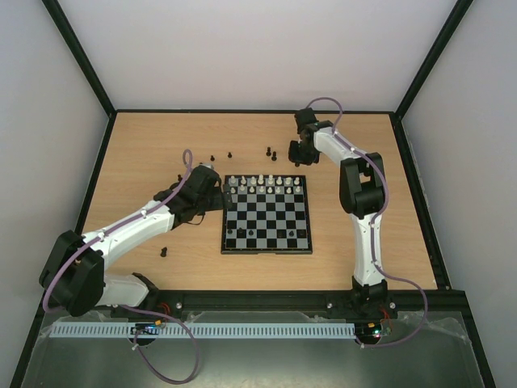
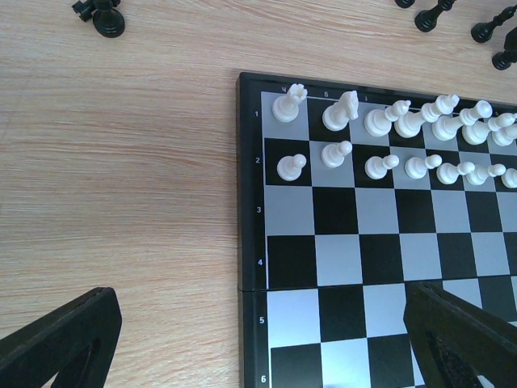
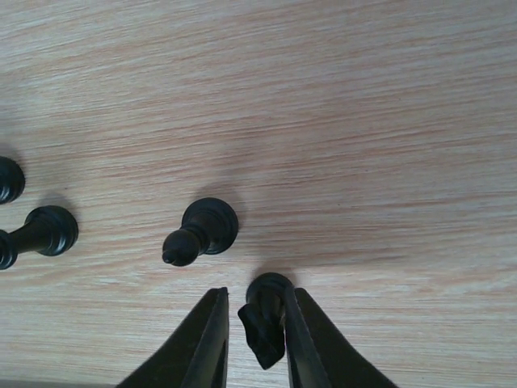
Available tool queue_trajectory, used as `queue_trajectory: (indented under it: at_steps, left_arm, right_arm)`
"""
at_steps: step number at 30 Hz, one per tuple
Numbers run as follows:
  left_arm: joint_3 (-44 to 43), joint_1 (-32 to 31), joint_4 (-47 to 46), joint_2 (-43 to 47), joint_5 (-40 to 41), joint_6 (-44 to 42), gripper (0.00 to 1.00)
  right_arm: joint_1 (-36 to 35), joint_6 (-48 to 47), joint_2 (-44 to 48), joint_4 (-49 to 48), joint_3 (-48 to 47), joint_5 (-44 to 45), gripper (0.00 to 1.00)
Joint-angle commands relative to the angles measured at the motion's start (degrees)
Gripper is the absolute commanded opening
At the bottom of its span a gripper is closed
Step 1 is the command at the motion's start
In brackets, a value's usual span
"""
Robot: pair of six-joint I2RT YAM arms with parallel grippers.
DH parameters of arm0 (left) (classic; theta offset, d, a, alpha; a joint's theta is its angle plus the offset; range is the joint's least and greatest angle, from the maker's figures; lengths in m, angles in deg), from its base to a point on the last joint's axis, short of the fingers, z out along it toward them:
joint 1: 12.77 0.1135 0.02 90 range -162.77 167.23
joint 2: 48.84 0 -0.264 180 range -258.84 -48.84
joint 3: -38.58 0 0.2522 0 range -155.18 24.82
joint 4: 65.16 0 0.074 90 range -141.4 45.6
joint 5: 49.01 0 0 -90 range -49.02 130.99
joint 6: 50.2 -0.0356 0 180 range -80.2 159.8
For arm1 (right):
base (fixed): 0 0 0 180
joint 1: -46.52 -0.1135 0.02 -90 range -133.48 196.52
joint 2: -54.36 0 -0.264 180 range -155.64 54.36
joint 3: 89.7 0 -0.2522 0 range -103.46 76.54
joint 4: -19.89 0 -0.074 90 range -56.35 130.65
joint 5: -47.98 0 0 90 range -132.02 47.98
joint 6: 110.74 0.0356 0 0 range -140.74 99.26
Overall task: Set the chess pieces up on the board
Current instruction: Pick up the chess piece at the center of the board, then place the chess piece on the chessboard.
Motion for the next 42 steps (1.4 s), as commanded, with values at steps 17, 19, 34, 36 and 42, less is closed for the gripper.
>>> queue_trajectory:
  at_steps: [17, 19, 34, 36, 42]
  left_arm:
    - [1.5, 0.0, 0.3, 0.6, 0.4, -0.1, 1.00]
    - [1.6, 0.1, 0.3, 1.1, 0.3, -0.1, 0.99]
    - [1.7, 0.0, 1.9, 5.8, 0.7, 0.2, 0.99]
    - [2.1, 0.1, 2.1, 6.3, 0.8, 0.5, 0.99]
    - [3.1, 0.1, 1.9, 7.6, 0.4, 1.0, 0.99]
  right_arm:
    - [-0.1, -0.3, 2.4, 2.8, 1.3, 1.9, 0.01]
    - [-0.5, -0.1, 5.6, 2.4, 2.9, 3.2, 0.01]
    - [-11.2, 2.6, 41.6, 4.2, 28.3, 8.6, 0.02]
    - [-14.4, 4.0, 47.3, 5.8, 32.9, 8.4, 0.02]
    - [-23.3, 10.8, 60.4, 10.2, 46.6, 7.6, 0.03]
